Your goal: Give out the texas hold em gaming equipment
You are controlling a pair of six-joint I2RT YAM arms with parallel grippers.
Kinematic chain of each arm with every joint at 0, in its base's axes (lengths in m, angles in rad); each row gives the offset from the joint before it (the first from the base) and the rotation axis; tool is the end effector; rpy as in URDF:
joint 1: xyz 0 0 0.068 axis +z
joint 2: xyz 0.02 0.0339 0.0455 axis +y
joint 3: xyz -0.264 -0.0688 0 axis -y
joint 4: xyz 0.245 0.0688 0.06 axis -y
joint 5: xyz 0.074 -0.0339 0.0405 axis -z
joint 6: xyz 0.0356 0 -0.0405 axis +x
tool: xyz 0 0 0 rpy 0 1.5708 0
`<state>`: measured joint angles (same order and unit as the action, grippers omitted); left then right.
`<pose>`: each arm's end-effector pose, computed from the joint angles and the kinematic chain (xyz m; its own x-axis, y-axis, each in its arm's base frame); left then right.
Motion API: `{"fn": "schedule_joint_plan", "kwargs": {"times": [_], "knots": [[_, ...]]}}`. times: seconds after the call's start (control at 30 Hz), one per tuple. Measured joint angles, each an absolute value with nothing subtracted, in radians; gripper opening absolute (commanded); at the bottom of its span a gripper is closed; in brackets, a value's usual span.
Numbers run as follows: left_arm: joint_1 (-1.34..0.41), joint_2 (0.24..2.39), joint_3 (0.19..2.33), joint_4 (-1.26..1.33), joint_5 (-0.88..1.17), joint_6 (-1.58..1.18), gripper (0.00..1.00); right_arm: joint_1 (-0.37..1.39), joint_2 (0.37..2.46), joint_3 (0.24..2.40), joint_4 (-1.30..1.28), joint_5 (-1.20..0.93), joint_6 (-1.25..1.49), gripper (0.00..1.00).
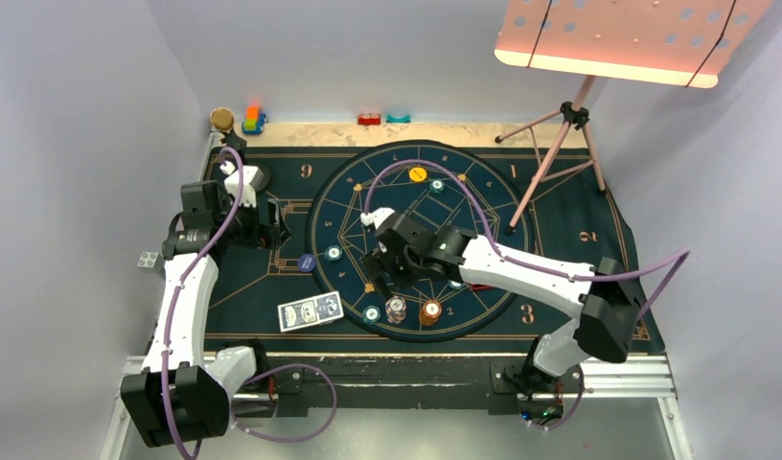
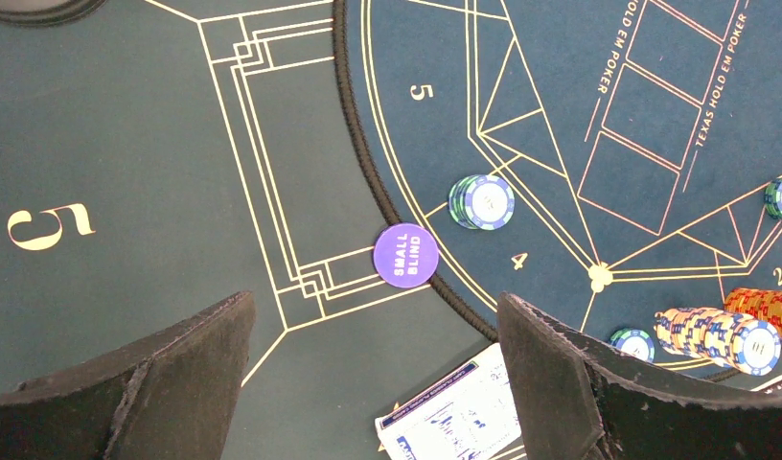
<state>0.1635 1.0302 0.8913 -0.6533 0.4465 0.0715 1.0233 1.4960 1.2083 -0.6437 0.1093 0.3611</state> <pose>0.2093 0.0189 0.2898 -0.6897 -0.0485 -0.7224 0.2022 0.9452 -0.2565 0.1686 0.2691 0.2770 -0.6787 -0.4385 -0.5892 -0.6147 0.7781 0.1289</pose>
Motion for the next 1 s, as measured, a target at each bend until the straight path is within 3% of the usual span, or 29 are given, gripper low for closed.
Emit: {"fn": "schedule_joint_plan", "kwargs": {"times": [0.43,0.7,1.0], "knots": [[0.163,1.03,0.891,-0.653,0.451,0.072,1.0,1.077,1.617,1.203,-0.683,0.075,0.326,0.97],[0.163,1.03,0.891,-0.653,0.451,0.072,1.0,1.095,1.618,1.148,-0.645,0.035,0.333,0.9],[0.163,1.03,0.891,-0.653,0.451,0.072,1.0,1.1,1.636,1.137,-0.624,0.039,0.341,0.73]]}}
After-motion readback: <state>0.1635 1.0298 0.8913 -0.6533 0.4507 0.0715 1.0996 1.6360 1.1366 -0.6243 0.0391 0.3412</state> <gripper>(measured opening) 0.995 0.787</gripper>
